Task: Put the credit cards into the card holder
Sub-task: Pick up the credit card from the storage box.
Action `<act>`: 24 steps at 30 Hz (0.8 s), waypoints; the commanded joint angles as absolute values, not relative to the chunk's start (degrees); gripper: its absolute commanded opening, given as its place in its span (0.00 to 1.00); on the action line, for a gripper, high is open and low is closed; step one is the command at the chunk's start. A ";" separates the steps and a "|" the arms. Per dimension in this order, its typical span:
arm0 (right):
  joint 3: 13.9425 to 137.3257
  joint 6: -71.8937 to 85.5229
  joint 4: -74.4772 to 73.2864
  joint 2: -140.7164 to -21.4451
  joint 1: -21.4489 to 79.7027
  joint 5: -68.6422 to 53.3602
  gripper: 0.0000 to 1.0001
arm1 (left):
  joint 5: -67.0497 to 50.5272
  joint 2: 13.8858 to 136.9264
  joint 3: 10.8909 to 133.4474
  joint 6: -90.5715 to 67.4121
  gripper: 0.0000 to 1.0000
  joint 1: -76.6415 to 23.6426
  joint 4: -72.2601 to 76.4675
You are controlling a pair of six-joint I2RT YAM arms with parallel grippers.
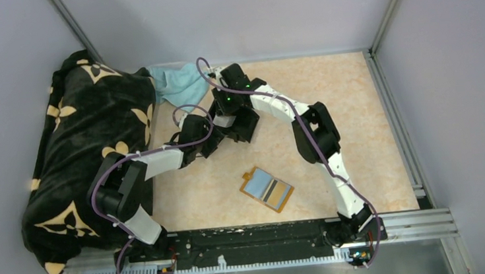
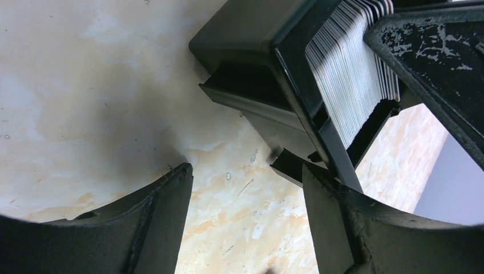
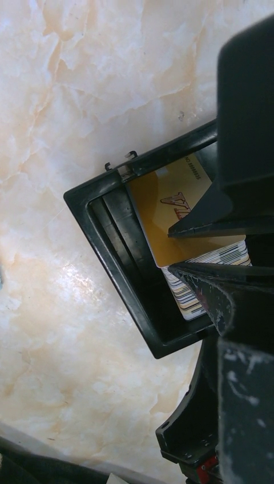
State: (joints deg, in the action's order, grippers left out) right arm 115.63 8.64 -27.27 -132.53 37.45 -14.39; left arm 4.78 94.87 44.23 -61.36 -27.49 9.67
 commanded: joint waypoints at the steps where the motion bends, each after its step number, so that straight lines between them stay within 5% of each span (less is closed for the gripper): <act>1: 113.32 9.18 -30.64 -128.07 38.97 -13.98 0.15 | 3.98 96.31 45.39 -60.53 0.78 -27.23 7.98; 20: 110.23 9.80 -29.80 -123.78 39.59 -14.92 0.16 | 2.70 96.42 46.14 -60.73 0.76 -27.18 7.01; 24: 110.41 9.68 -30.17 -123.56 39.55 -15.19 0.10 | 2.71 96.41 46.15 -60.67 0.76 -27.21 6.97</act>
State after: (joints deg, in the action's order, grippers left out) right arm 110.98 8.60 -27.97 -128.07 37.76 -11.84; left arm 3.38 95.15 44.99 -61.21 -27.49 8.32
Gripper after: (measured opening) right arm 0.139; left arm 0.757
